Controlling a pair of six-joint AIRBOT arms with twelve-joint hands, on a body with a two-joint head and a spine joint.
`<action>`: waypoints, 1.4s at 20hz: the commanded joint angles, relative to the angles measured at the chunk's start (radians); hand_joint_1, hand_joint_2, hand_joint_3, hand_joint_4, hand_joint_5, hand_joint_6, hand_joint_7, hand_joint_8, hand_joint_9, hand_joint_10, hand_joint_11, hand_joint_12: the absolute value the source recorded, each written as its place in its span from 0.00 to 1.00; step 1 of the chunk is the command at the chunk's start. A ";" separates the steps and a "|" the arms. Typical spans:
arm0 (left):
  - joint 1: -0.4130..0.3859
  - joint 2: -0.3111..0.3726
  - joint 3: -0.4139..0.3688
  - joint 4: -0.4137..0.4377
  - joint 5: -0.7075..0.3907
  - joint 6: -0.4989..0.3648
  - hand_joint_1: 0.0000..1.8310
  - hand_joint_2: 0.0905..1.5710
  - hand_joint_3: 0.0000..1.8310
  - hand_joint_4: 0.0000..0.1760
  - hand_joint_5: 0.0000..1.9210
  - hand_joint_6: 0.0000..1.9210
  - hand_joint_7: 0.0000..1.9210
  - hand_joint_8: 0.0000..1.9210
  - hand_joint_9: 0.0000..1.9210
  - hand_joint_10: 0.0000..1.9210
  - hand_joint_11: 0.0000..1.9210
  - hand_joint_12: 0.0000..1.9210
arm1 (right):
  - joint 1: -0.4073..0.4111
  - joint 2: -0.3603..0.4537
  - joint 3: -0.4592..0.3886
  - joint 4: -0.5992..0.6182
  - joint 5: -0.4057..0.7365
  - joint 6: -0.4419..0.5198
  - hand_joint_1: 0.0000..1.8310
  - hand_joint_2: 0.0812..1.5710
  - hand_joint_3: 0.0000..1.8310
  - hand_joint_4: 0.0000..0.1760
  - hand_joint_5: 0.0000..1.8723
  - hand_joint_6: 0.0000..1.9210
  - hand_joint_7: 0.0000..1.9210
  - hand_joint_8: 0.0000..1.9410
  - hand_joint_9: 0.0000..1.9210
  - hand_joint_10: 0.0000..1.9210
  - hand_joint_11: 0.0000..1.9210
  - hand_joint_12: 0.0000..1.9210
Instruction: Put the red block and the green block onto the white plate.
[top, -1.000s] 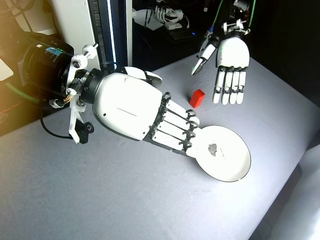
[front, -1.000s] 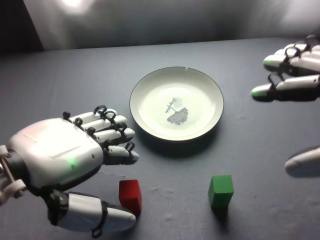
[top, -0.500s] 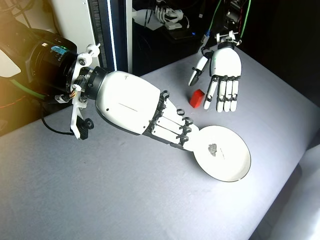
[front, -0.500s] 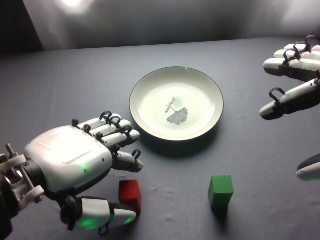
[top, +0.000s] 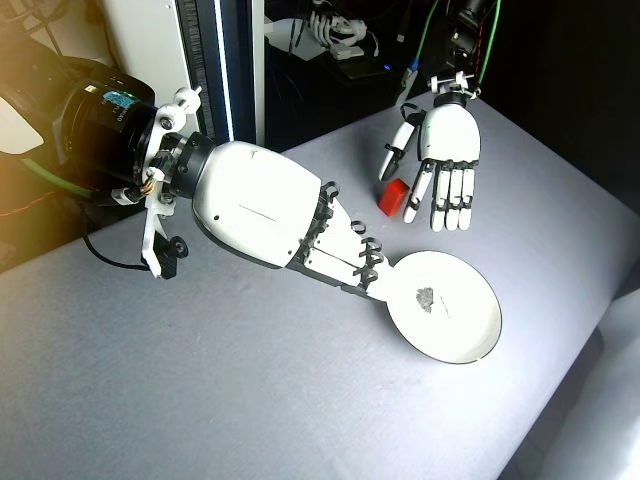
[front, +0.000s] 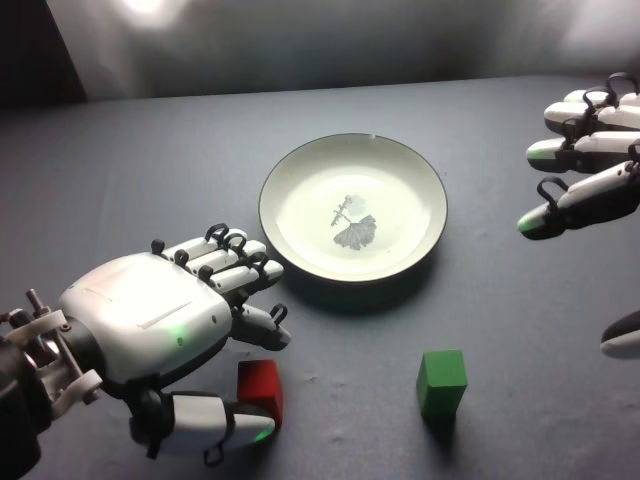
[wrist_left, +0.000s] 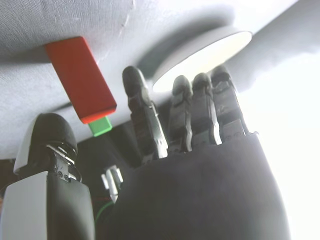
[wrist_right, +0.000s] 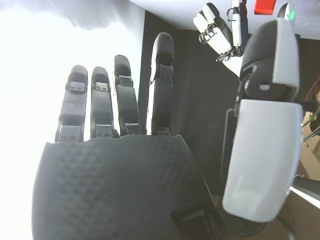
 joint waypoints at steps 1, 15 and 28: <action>-0.001 0.002 0.003 0.021 -0.100 0.005 0.22 0.70 0.00 0.95 0.36 0.02 0.08 0.00 0.00 0.00 0.00 0.00 | 0.005 0.009 -0.002 0.014 0.117 0.000 0.39 0.54 0.01 0.82 0.36 0.01 0.08 0.00 0.00 0.00 0.00 0.00; -0.002 -0.003 0.005 -0.005 -0.100 0.014 0.26 0.68 0.00 0.71 0.40 0.01 0.12 0.01 0.00 0.00 0.01 0.00 | 0.005 0.009 -0.003 0.014 0.112 -0.009 0.40 0.52 0.00 0.71 0.38 0.00 0.10 0.00 0.00 0.00 0.00 0.00; -0.002 0.001 -0.015 -0.032 -0.122 0.033 0.23 0.70 0.00 0.60 0.38 0.01 0.12 0.01 0.00 0.00 0.00 0.01 | -0.046 -0.028 -0.103 0.345 0.294 -0.365 0.40 0.51 0.00 0.58 0.36 0.00 0.09 0.00 0.00 0.00 0.00 0.00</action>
